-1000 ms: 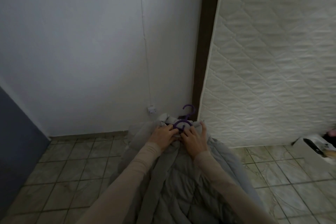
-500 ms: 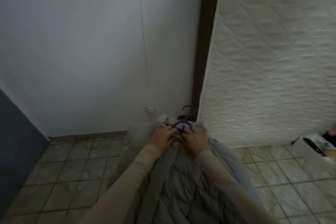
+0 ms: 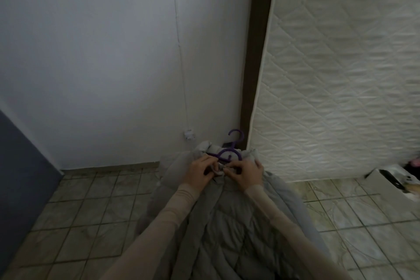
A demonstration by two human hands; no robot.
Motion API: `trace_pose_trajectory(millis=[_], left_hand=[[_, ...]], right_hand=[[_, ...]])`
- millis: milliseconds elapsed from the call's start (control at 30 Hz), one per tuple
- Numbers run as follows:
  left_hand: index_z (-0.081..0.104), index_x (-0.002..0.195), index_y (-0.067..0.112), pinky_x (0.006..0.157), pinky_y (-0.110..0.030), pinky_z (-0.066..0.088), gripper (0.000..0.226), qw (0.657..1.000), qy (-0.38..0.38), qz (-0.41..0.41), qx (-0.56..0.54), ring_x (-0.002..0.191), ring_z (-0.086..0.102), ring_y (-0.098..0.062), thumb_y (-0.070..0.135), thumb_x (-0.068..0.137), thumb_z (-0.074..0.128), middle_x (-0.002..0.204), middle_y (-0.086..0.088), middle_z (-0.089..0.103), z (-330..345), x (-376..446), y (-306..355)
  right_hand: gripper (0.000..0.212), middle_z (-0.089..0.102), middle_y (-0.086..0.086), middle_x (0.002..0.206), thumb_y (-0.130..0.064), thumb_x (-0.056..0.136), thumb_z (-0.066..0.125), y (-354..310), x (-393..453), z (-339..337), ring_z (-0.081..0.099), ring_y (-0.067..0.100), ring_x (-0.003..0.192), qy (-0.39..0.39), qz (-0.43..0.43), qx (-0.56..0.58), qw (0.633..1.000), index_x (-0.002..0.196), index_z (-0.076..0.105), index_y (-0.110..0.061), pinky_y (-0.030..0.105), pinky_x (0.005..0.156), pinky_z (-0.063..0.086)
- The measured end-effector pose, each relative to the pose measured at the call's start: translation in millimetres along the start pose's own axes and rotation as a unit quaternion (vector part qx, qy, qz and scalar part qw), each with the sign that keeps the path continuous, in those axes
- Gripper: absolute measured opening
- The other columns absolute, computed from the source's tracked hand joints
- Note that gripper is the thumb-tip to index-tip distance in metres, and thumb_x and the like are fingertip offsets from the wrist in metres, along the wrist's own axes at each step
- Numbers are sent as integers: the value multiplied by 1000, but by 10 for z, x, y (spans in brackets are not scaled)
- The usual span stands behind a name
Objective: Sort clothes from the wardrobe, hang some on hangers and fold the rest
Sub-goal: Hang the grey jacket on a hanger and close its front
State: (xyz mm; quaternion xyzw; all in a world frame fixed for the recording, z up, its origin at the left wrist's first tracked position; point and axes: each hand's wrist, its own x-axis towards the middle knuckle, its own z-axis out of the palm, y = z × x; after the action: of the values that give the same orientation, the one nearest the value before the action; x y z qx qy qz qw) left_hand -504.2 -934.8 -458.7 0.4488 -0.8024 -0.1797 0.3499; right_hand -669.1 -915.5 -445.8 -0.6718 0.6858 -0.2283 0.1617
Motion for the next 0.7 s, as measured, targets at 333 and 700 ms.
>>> trace_pose_trajectory(millis=[333, 700], left_hand=[[69, 74, 5, 79, -18, 44, 11, 1000, 6, -10, -29, 87, 61, -13, 15, 69, 68, 92, -11, 70, 24, 26, -12], [64, 83, 3, 70, -19, 37, 9, 999, 1, -31, 7, 82, 59, -24, 6, 75, 67, 91, -14, 63, 69, 38, 53]], right_hand=[[23, 67, -12, 111, -43, 87, 59, -72, -12, -85, 52, 8, 114, -26, 42, 34, 998, 106, 68, -35, 32, 107, 13], [30, 62, -15, 120, -44, 86, 58, -69, -49, -168, 48, 8, 120, -73, 11, -25, 997, 115, 62, -39, 33, 107, 14]])
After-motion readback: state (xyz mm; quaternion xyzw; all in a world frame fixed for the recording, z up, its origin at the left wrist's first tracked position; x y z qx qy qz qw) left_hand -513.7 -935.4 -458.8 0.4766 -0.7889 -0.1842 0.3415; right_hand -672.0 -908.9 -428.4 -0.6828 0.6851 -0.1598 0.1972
